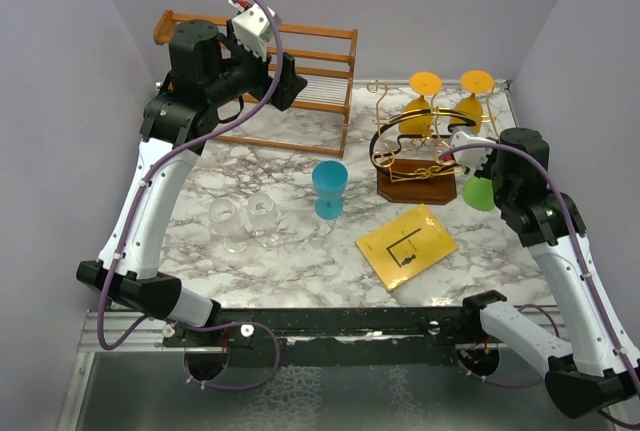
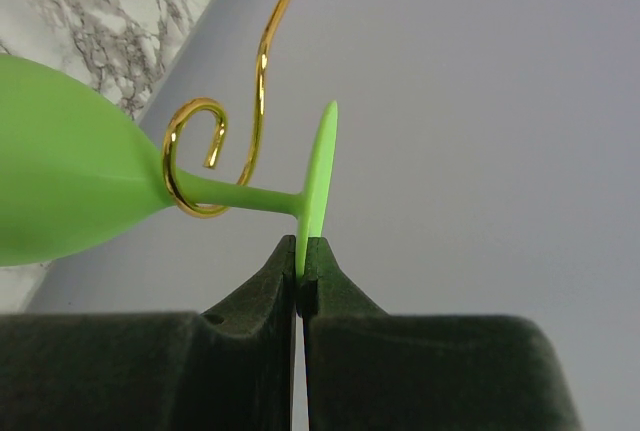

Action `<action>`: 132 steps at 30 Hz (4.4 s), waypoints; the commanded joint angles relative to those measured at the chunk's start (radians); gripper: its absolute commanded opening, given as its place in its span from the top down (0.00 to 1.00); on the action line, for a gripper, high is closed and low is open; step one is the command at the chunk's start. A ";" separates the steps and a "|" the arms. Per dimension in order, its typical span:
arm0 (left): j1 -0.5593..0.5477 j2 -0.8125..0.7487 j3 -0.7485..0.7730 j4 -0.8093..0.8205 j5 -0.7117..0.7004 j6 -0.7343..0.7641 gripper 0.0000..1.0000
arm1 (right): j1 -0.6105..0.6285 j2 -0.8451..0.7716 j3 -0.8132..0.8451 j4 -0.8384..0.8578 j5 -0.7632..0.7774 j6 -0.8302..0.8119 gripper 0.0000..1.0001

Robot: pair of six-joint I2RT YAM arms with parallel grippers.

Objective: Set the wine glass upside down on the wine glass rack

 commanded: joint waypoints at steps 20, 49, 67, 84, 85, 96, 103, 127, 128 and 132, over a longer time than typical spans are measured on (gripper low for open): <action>0.012 -0.004 -0.029 0.036 0.039 -0.010 0.08 | 0.006 0.032 0.014 -0.033 -0.130 0.033 0.90; 0.013 -0.012 -0.066 0.044 0.026 0.007 0.08 | 0.006 0.036 0.074 -0.140 -0.356 0.135 0.59; -0.001 -0.011 -0.270 -0.004 0.136 0.148 0.11 | 0.005 -0.009 0.302 -0.229 -0.874 0.324 0.44; -0.130 0.135 -0.320 -0.118 0.081 0.295 0.19 | -0.020 0.087 0.375 0.003 -0.828 0.726 0.32; -0.135 0.152 -0.317 -0.120 0.081 0.297 0.21 | -0.021 0.085 0.371 0.013 -0.815 0.730 0.32; -0.188 0.321 -0.242 -0.187 0.057 0.323 0.46 | -0.044 0.057 0.343 0.023 -0.813 0.723 0.32; -0.213 0.375 -0.209 -0.199 0.014 0.317 0.70 | -0.046 0.053 0.329 0.028 -0.814 0.713 0.32; -0.223 0.235 -0.164 -0.262 -0.093 0.409 1.00 | -0.049 0.095 0.307 0.058 -0.759 0.713 0.15; -0.223 0.203 -0.171 -0.257 -0.095 0.421 1.00 | -0.049 0.094 0.291 0.071 -0.758 0.702 0.15; -0.222 0.126 -0.157 -0.256 -0.138 0.452 1.00 | -0.049 0.098 0.236 0.139 -0.669 0.682 0.07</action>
